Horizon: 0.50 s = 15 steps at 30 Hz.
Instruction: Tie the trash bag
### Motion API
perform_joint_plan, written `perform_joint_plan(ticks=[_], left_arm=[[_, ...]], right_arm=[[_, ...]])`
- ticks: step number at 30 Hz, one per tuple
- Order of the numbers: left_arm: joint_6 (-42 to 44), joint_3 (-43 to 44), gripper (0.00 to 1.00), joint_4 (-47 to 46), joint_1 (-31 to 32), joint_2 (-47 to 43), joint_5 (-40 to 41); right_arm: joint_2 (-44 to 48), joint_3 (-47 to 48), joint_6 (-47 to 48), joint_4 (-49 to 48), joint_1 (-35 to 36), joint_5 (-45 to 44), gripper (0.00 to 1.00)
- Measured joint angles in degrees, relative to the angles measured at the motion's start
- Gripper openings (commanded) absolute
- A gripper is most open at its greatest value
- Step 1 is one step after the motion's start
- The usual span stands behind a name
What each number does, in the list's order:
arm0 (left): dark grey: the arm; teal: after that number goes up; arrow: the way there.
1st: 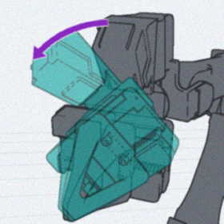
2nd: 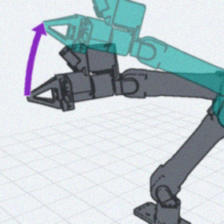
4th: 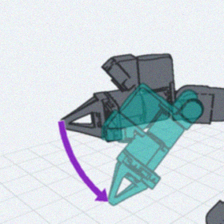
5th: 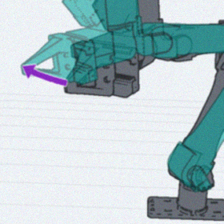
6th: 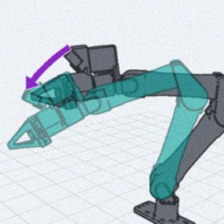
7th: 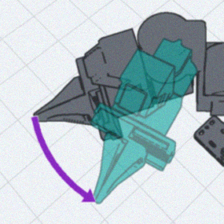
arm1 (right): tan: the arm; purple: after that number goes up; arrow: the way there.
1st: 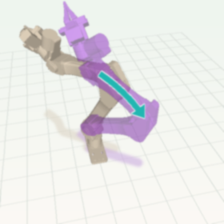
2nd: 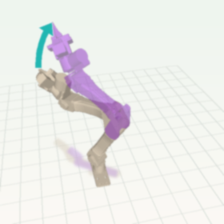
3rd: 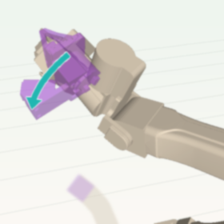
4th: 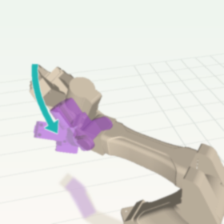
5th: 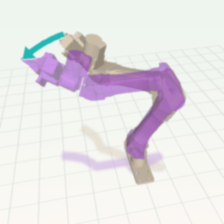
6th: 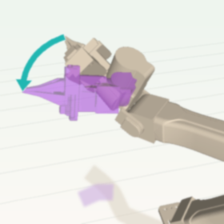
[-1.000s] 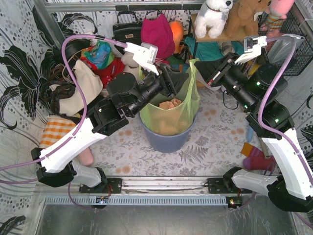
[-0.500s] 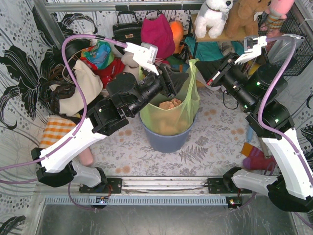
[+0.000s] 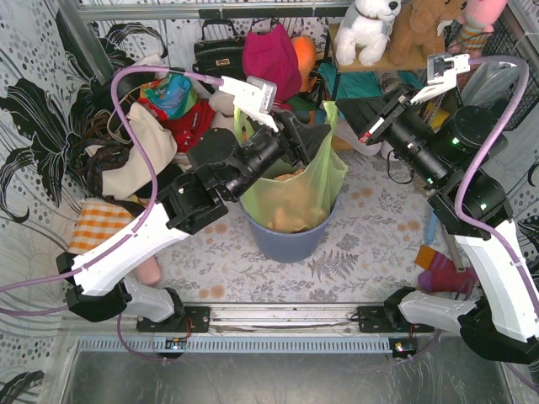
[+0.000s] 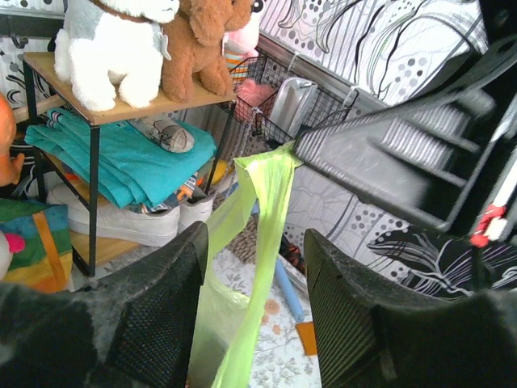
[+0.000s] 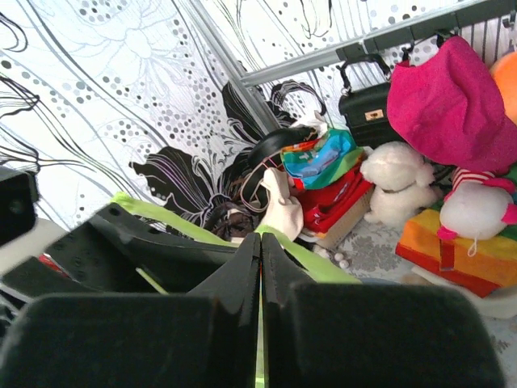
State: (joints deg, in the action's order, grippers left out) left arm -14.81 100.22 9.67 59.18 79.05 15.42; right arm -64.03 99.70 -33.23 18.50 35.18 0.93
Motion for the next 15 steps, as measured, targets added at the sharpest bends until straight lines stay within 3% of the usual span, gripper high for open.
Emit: perform_joint_plan(ticks=[13, 15], left_arm=[[7.17, -13.42, 0.67, -14.71, 0.02, -0.39, -1.62], [7.65, -14.34, 0.66, -16.00, 0.02, -0.59, -1.79]], right_arm=[[-0.17, 1.38, -0.44, -0.55, 0.00, 1.92, 0.00], [-0.13, 1.38, -0.44, -0.33, 0.00, 1.84, 0.14]])
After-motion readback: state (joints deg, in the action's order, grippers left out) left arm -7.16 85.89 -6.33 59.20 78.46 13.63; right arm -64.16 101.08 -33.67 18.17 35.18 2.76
